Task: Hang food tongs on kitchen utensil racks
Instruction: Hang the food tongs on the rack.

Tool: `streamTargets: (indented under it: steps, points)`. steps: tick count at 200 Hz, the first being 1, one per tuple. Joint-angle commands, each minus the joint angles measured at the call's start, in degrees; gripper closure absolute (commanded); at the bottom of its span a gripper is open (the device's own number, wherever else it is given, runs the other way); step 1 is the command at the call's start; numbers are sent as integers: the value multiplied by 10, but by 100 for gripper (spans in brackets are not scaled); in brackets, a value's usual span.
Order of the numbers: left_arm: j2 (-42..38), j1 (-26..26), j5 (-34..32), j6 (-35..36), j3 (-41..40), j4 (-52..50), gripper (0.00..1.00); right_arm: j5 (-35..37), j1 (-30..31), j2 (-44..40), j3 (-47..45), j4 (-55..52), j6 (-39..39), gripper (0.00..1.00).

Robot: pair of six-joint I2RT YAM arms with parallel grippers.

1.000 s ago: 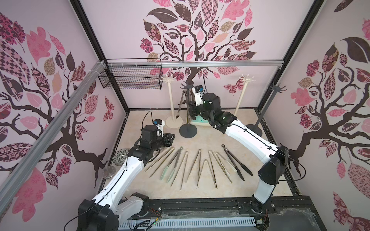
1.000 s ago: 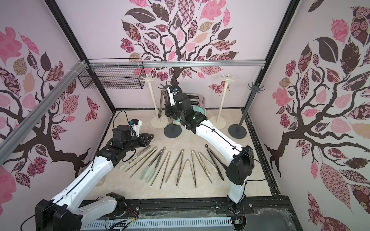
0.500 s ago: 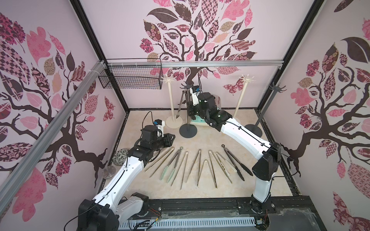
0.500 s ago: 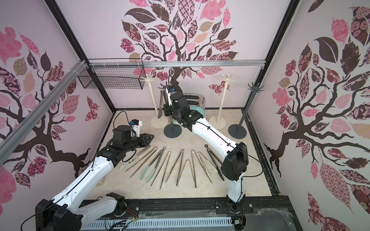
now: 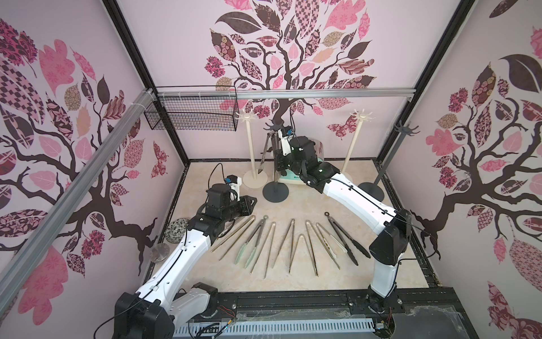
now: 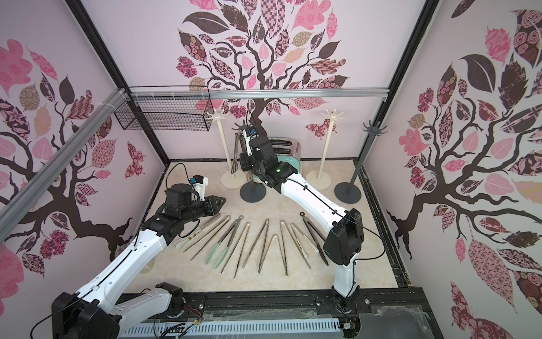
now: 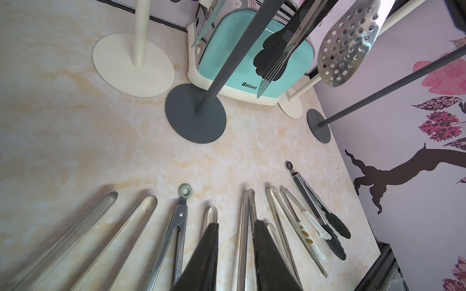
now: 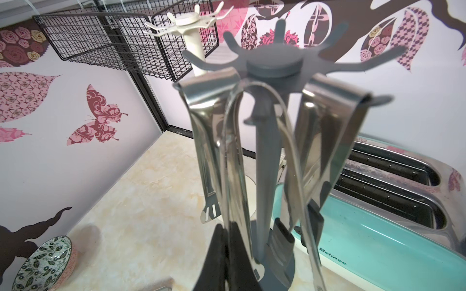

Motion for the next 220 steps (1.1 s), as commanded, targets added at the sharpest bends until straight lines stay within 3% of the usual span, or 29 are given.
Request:
streamTargets:
  steps: [1,107,220]
  points:
    - [-7,-2,3,1,-8,11,73,4,2,6,-15,4,-1,100]
    - [-3,-1,3,2,-8,13,73,-1,-7,-3,-57,14,10,100]
    - [0,-2,0,0,-6,9,72,-5,-9,-9,-62,14,15,79]
